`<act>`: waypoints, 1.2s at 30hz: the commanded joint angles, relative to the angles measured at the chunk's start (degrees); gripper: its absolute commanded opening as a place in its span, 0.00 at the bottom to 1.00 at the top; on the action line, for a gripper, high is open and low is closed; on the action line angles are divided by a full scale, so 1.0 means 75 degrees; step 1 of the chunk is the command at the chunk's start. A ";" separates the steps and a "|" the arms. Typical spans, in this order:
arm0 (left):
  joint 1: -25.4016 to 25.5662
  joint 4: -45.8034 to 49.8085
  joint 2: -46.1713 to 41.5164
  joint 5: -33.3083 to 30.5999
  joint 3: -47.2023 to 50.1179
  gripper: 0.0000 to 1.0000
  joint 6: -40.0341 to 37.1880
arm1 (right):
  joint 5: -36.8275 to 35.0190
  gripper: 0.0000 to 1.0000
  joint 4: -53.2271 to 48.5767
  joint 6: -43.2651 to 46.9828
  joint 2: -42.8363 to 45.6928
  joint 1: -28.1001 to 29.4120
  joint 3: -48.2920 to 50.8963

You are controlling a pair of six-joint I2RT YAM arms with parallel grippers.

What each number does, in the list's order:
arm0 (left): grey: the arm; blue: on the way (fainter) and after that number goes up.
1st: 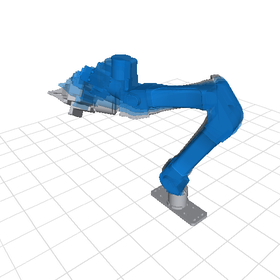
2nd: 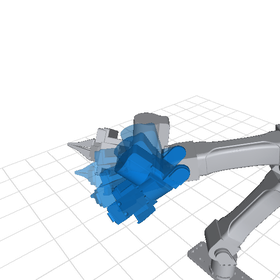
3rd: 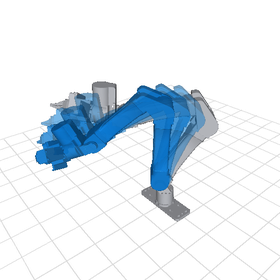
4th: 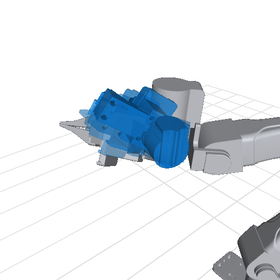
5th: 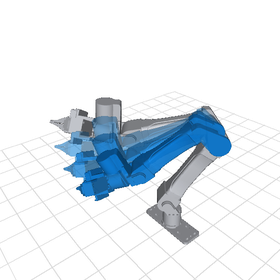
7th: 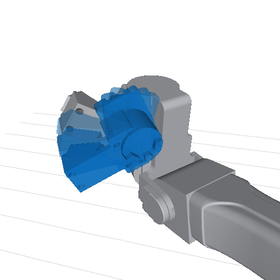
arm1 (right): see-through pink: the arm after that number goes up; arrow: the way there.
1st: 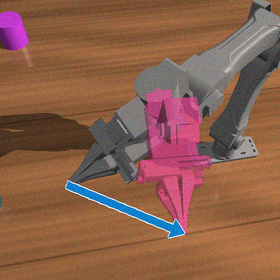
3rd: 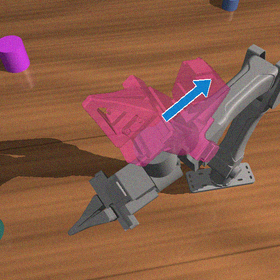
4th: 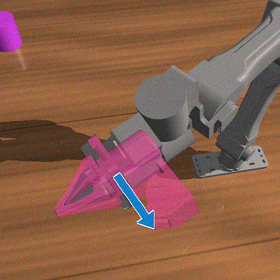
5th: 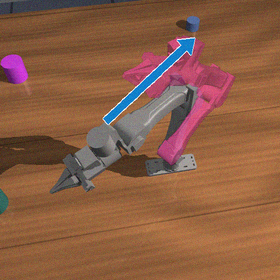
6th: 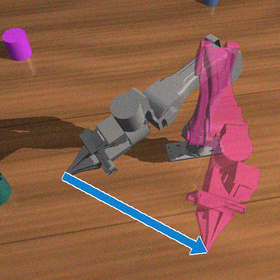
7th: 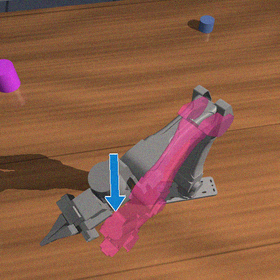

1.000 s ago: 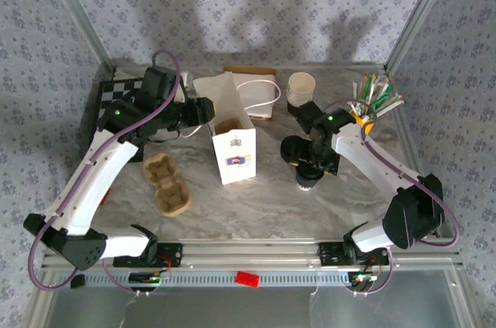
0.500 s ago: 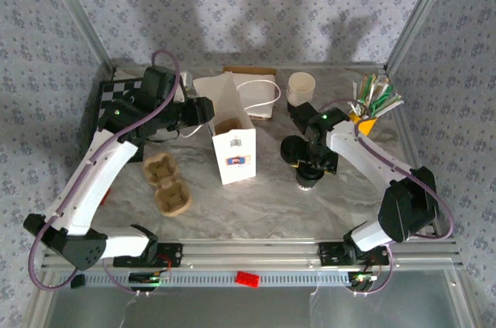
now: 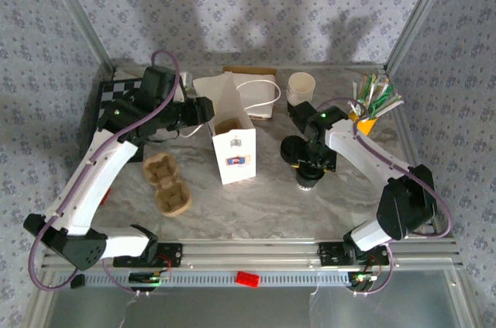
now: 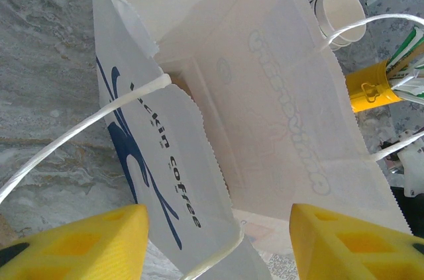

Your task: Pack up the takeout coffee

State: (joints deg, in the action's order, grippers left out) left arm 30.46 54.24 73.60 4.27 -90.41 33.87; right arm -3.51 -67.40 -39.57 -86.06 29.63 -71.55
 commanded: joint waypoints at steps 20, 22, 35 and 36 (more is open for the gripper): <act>-0.0057 0.0132 0.0052 0.0183 -0.0124 0.59 -0.0039 | 0.0262 0.72 -0.0593 0.1128 -0.0139 -0.0180 -0.0543; -0.0059 0.0238 0.0064 0.0153 -0.0190 0.59 -0.0019 | 0.0325 0.71 -0.0630 0.1269 -0.0068 -0.0186 -0.0594; 0.0220 0.1074 0.0235 0.0101 -0.0448 0.63 0.0612 | 0.0257 0.68 -0.1833 0.1738 0.0275 0.0009 -0.1383; 0.0286 0.1065 0.0261 0.0076 -0.0449 0.64 0.0638 | 0.0248 0.68 -0.1945 0.1743 0.0300 0.0044 -0.1455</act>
State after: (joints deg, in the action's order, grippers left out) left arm 31.33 60.03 74.81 4.89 -91.46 36.97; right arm -1.26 -76.64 -27.99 -85.38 29.12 -79.90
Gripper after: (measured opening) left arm 0.636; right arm 0.684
